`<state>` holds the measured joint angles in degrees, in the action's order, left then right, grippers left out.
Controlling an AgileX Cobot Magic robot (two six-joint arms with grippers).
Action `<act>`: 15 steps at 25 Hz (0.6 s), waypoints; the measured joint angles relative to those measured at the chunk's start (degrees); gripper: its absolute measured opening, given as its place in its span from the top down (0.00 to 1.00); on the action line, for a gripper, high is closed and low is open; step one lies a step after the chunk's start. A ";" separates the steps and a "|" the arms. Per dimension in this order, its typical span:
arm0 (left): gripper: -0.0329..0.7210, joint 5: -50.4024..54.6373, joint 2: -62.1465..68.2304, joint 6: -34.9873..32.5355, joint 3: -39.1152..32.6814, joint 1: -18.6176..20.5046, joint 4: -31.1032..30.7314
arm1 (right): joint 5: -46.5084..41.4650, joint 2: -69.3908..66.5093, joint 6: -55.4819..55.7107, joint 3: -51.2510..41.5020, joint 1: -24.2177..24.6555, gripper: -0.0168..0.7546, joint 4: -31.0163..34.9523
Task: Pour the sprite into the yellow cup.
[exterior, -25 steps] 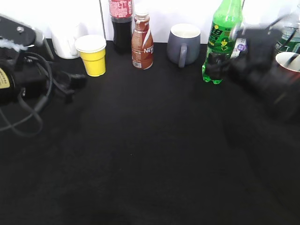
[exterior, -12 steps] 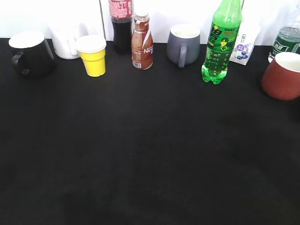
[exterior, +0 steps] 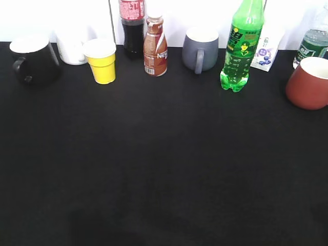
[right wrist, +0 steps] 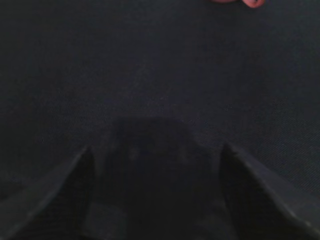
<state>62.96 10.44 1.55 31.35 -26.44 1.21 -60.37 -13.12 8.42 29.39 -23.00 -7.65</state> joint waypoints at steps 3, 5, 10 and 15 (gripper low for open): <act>0.21 -1.74 0.00 0.00 -1.51 0.00 0.00 | 0.65 0.04 -0.39 -0.35 0.00 0.22 0.16; 0.21 -1.86 0.00 0.00 -1.56 0.00 0.01 | 0.65 0.04 -0.46 -0.35 0.00 0.22 0.23; 0.21 -1.88 0.00 0.00 -1.56 0.00 0.06 | 0.65 0.04 -0.51 -0.35 0.00 0.22 0.37; 0.21 -1.93 -0.12 0.00 -1.56 1.08 0.06 | 0.70 0.39 -0.58 -0.35 0.05 0.22 0.37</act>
<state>61.04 10.32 1.55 29.79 -25.35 1.27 -59.67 -12.73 7.84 29.04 -22.95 -7.28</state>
